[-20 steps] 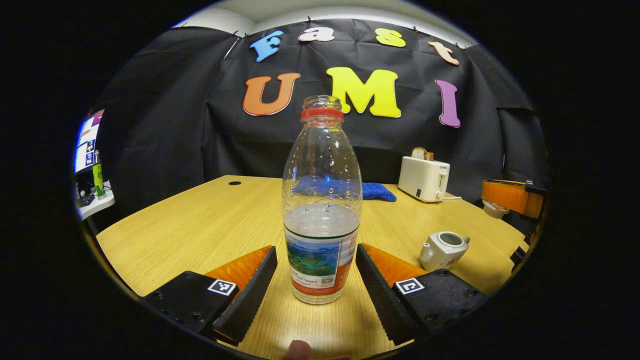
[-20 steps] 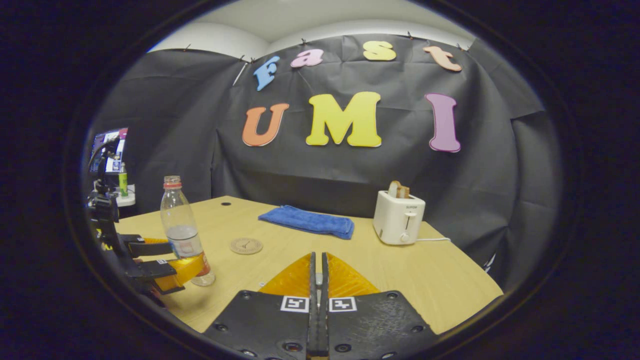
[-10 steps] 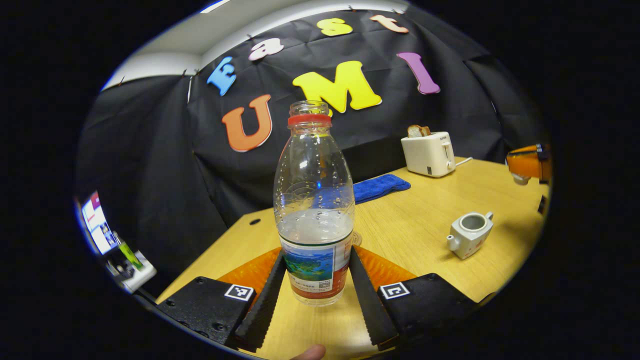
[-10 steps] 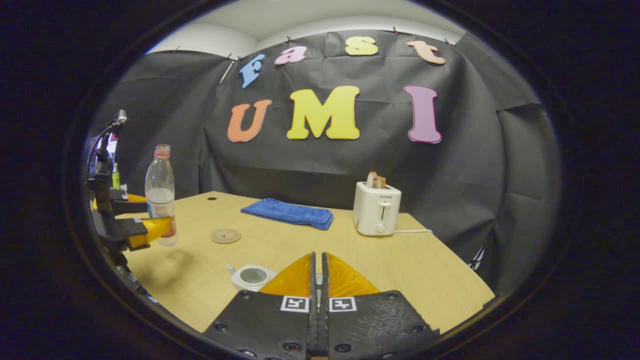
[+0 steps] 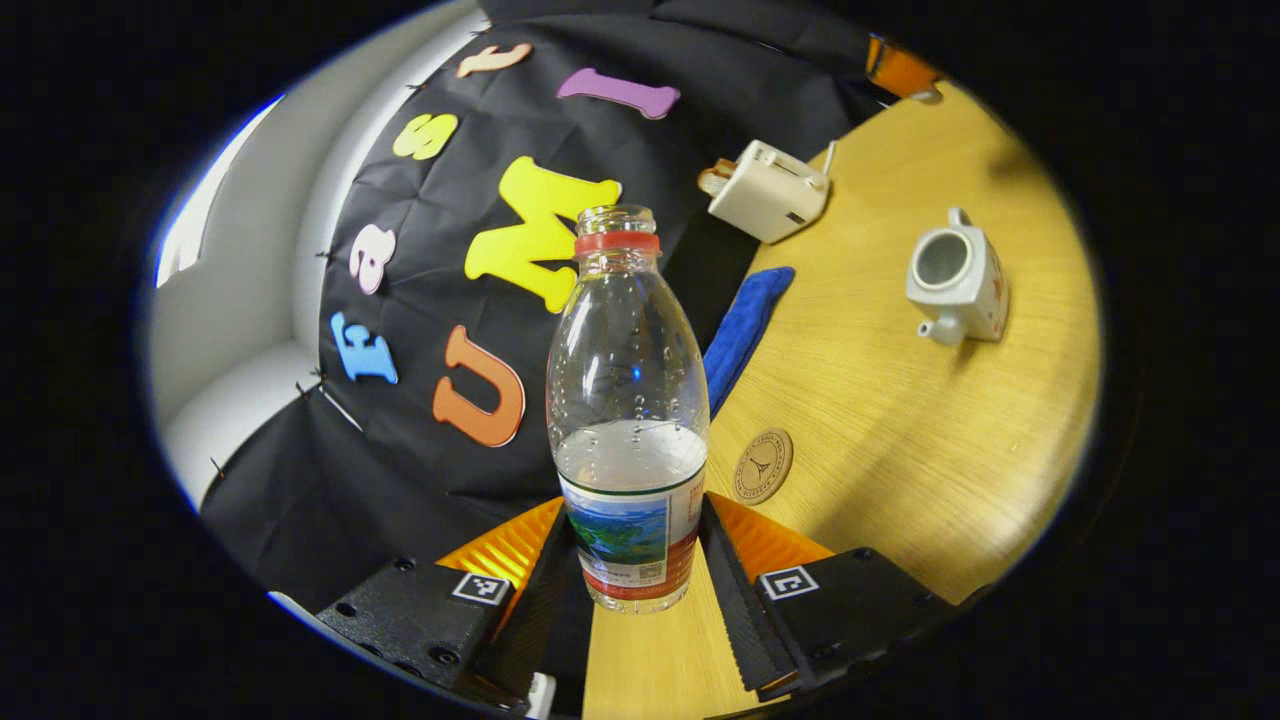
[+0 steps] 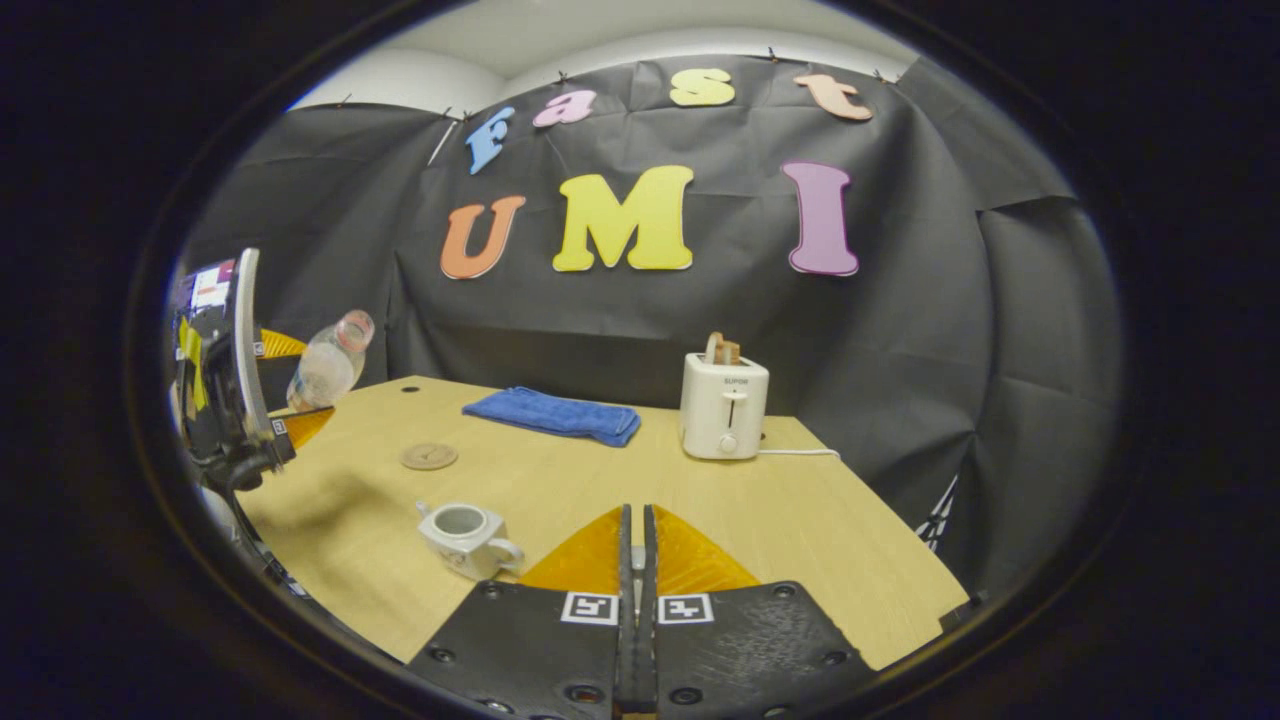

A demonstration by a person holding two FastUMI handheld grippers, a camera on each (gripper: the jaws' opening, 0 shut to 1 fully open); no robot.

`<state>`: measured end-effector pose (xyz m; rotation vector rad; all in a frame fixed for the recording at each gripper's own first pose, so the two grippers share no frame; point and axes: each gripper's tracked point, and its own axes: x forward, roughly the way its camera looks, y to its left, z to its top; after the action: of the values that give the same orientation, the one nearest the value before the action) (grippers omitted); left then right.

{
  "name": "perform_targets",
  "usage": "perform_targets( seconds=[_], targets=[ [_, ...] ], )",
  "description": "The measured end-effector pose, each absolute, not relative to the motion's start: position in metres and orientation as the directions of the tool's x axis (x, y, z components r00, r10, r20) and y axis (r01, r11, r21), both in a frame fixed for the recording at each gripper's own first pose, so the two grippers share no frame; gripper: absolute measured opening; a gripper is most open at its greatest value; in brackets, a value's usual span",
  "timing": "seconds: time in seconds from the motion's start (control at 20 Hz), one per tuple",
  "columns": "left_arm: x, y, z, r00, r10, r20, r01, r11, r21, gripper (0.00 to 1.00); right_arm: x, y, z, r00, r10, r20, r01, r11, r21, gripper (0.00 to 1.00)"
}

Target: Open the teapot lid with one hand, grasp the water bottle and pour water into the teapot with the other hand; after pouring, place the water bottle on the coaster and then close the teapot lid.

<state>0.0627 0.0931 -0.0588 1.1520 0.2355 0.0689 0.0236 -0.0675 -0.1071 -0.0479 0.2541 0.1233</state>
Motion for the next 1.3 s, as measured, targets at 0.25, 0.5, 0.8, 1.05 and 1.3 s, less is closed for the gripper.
perform_targets(
  seconds=[0.25, 0.5, 0.8, 1.05, 1.3],
  targets=[
    [0.075, 0.075, -0.066, 0.973, 0.150, -0.175, 0.152, 0.155, 0.976, 0.75, 0.018, -0.084, -0.114, 0.964, 0.097, -0.249, -0.109, 0.994, -0.033, 0.00],
    [0.077, 0.063, -0.058, 0.981, 0.122, -0.153, 0.151, 0.024, 0.988, 0.75, 0.011, -0.098, -0.125, 0.960, 0.085, -0.266, -0.094, 0.995, -0.021, 0.00],
    [0.079, 0.057, -0.056, 0.985, 0.108, -0.137, 0.151, -0.136, 0.979, 0.75, 0.008, -0.103, -0.125, 0.962, 0.081, -0.261, -0.088, 0.996, -0.013, 0.00],
    [0.082, 0.051, -0.058, 0.987, 0.091, -0.135, 0.153, -0.238, 0.959, 0.75, 0.004, -0.110, -0.129, 0.962, 0.071, -0.262, -0.078, 0.997, -0.016, 0.00],
    [0.081, 0.050, -0.056, 0.988, 0.096, -0.120, 0.143, -0.285, 0.948, 0.75, 0.002, -0.114, -0.131, 0.963, 0.068, -0.262, -0.071, 0.997, -0.004, 0.00]
  ],
)
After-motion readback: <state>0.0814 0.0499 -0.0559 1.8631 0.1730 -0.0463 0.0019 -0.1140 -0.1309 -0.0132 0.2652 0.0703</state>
